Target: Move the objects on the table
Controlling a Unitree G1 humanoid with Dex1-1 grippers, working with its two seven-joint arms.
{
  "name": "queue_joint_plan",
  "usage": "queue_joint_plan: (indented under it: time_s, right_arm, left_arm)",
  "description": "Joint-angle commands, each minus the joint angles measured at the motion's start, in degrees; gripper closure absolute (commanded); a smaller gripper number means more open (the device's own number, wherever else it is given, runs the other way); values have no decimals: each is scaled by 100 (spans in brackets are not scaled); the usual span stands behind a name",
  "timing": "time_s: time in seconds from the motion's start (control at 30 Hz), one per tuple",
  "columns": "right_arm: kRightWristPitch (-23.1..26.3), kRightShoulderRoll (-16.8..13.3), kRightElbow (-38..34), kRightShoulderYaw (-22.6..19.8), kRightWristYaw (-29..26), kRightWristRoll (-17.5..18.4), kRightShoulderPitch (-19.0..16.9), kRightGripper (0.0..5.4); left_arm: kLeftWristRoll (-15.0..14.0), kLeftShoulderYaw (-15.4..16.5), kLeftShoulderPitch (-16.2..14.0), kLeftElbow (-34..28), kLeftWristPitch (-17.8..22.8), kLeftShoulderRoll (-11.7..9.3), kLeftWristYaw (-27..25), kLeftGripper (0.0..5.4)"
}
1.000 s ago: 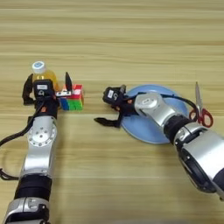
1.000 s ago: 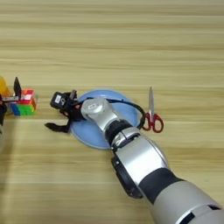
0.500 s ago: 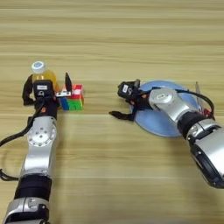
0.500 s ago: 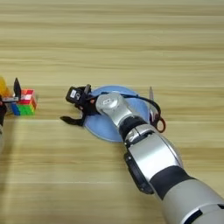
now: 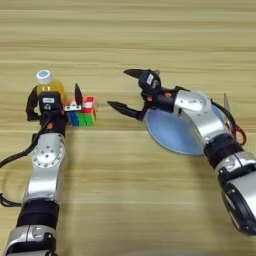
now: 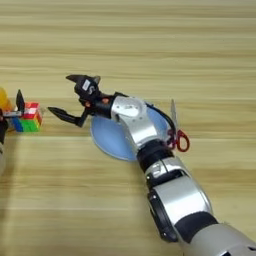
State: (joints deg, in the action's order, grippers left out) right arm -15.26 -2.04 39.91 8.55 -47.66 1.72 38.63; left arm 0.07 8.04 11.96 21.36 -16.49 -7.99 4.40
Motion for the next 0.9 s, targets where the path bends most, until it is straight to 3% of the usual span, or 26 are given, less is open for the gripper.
queue_joint_plan:
  time_s: [0.03, 0.2, 0.37, 0.73, 0.9]
  right_arm:
    - [352, -157, -832, -111, 126, 232, -357, 0]
    - [617, -362, -1518, -462, 540, 472, -638, 0]
    - [523, -535, -1568, -859, 1121, 551, -827, 0]
    - [141, -804, -835, -1607, 1652, 961, -823, 0]
    - [-189, -987, -177, -1940, 2750, 664, -579, 0]
  left_arm:
    - [54, 2, 84, 135, -13, -73, -33, 2]
    - [47, 16, 110, 193, -46, -90, -43, 2]
    - [40, 22, 140, 248, -73, -103, -45, 2]
    - [4, 67, 207, 404, -166, -192, -71, 2]
    - [-11, 87, 247, 495, -237, -212, -84, 2]
